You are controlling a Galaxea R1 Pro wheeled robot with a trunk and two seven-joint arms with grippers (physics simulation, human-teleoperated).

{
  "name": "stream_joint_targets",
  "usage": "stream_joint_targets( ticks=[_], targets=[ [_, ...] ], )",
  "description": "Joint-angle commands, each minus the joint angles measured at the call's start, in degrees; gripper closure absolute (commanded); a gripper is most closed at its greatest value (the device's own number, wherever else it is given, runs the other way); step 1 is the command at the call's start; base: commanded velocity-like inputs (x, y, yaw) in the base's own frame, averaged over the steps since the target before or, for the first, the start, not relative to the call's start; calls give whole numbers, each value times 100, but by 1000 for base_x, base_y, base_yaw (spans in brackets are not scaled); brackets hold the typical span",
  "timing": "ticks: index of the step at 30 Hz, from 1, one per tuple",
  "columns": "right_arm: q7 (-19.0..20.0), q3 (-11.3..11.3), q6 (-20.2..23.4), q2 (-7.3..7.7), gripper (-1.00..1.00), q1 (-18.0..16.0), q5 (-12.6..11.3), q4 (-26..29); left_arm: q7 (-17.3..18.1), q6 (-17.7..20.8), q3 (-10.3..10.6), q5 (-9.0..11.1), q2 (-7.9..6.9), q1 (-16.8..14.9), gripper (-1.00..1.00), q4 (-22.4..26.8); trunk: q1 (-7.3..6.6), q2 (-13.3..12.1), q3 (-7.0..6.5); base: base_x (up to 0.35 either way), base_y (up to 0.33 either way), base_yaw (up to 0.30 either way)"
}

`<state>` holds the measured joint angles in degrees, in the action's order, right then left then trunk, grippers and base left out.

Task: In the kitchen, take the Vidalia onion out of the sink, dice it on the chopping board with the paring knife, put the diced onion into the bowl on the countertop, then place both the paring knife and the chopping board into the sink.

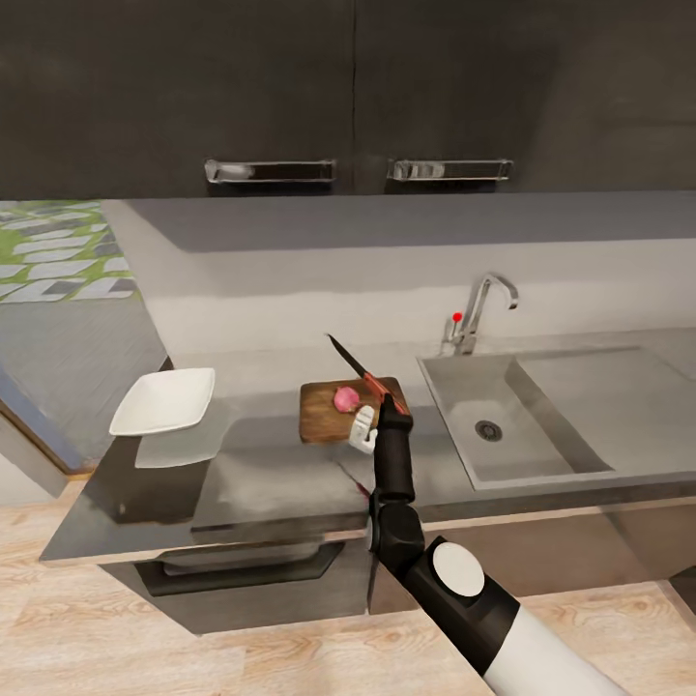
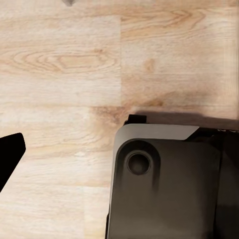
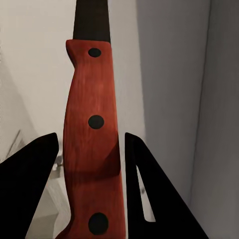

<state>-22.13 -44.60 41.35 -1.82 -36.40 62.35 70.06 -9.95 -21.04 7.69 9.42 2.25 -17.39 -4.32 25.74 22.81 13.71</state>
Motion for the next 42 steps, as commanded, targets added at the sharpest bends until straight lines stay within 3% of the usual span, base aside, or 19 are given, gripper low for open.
stream_joint_targets(
  ticks=[1,29,31,37,40,41,42],
  targets=[
    [-9,-17,40,3,100,-8,11,-17,-7,-44,49,52,4,-11,-100,-25,4,11,10,56,-59,0],
    [178,-54,6,-198,100,-8,-28,-652,-7,-40,49,52,4,-11,-100,-25,4,11,10,5,-5,0],
    [374,-40,5,-195,100,-8,-14,-627,-7,-37,51,52,4,-11,-100,-25,4,11,10,0,0,0],
    [1836,-1,-1,-182,100,-79,170,-58,-7,-32,55,52,6,-11,-100,-25,4,11,10,0,0,0],
    [2731,19,-16,-181,100,-218,682,224,-7,-30,51,52,4,-11,-100,-25,4,11,10,0,0,0],
    [3177,26,-31,-192,100,-260,1190,291,-7,-25,53,52,4,-11,-100,-25,4,11,10,0,0,0],
    [3298,32,-35,-210,100,-270,1347,309,-7,-24,51,52,4,-11,-100,-25,4,11,10,0,0,0]
  ],
)
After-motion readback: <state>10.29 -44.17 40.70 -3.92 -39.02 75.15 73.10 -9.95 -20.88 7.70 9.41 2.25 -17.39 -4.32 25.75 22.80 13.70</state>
